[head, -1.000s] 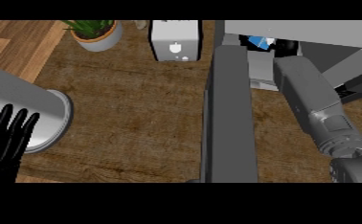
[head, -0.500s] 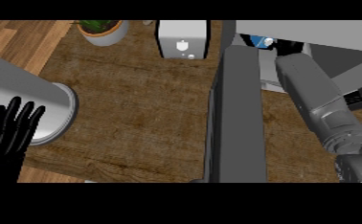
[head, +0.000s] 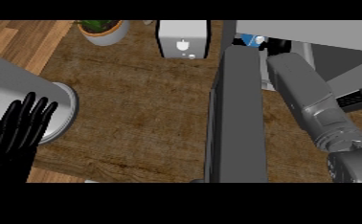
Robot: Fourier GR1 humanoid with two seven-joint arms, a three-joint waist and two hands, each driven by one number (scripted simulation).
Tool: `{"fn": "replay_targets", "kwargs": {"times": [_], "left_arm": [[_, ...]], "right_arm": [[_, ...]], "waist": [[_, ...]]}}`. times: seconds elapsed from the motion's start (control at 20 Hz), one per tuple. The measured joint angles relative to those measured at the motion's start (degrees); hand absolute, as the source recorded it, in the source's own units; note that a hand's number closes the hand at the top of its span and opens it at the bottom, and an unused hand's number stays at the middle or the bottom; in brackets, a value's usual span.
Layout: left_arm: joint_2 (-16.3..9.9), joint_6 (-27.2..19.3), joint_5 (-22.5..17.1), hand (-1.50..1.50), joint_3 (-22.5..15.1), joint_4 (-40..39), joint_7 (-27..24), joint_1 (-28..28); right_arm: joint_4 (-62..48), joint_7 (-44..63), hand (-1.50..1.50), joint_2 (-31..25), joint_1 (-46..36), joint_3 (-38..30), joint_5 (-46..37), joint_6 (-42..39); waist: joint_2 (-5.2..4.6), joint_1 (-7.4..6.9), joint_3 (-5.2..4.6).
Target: Pick up the milk, place it into the microwave and close the microwave
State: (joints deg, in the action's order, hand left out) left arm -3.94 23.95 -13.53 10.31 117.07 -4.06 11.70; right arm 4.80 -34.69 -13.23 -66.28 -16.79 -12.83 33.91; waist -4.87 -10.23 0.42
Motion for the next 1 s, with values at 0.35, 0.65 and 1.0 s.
{"fn": "replay_targets", "kwargs": {"times": [0.35, 0.65, 1.0], "left_arm": [[1.0, -0.5, 2.4, -1.50, -2.0, 0.0, -0.2, -0.4], [2.1, -1.2, 4.2, -1.50, -4.0, 0.5, 0.4, -0.3], [3.4, -1.8, 6.4, -1.50, -6.5, 0.3, -0.3, -0.1]], "right_arm": [[-0.3, -0.1, -1.50, -0.2, 0.7, -1.2, 1.1, -4.0], [-0.1, -1.6, -1.50, -0.8, 2.5, -1.8, 1.6, -4.9], [-0.1, -3.6, -1.50, -1.2, 4.5, -2.1, 1.7, -7.8]], "waist": [[0.34, 0.74, -0.03], [0.60, 1.28, -0.02], [1.11, 2.22, -0.05]]}}
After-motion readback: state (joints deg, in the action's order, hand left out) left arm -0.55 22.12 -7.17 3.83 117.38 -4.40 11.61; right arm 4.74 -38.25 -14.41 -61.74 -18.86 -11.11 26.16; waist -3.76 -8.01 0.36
